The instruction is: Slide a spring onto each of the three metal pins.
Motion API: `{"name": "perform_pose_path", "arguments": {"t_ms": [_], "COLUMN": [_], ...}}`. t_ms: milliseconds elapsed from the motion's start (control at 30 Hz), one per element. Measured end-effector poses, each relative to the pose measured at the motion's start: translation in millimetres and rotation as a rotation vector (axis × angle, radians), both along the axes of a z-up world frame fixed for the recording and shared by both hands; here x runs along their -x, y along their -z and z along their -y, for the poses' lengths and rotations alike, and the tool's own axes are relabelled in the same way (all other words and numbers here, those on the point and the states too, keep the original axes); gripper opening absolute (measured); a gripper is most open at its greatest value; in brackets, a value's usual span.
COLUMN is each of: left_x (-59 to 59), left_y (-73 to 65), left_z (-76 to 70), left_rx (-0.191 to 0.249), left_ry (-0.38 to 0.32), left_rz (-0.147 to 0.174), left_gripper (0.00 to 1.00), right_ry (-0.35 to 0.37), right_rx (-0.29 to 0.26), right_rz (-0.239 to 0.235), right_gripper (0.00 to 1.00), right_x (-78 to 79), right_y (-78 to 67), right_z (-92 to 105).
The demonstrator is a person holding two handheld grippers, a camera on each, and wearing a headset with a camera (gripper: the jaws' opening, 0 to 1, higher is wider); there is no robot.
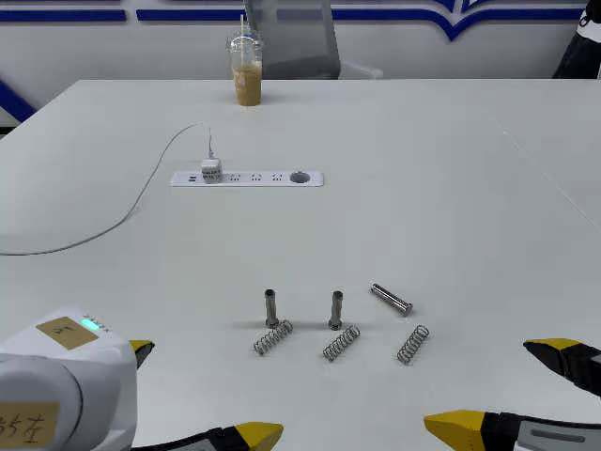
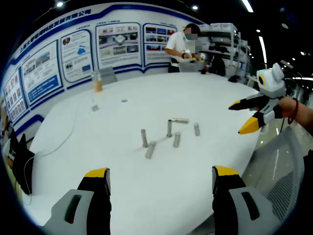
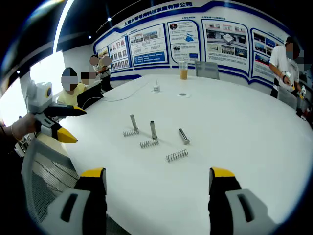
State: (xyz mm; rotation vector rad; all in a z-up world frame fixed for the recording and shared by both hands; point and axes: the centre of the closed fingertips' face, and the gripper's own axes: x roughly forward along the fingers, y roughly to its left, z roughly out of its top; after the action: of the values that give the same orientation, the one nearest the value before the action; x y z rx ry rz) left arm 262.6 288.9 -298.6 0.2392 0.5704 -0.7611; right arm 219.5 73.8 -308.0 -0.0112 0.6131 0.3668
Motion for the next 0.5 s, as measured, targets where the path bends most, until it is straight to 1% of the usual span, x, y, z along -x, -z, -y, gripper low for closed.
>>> {"name": "perform_pose_path", "arguments": {"t_ms": [300,500], "left_x": [-1.2,-1.1], "left_y": [-0.2,0.3], "left_z": [0.1,-0.9], "left_rx": [-0.001,-0.010], "left_ry": [-0.001,0.000], "left_rz": [0.006,0.009], "left_gripper": [0.87,0.87], "right_ry": [0.009,0.012], "right_rx": [-0.010,-0.016], "right_rz": [0.005,0.008], "right_gripper": [0.86,0.85], "right_x": [-1.8,-1.4], "right_y": [-1.0,-1.7], "right_z": [1.8,1.7]}}
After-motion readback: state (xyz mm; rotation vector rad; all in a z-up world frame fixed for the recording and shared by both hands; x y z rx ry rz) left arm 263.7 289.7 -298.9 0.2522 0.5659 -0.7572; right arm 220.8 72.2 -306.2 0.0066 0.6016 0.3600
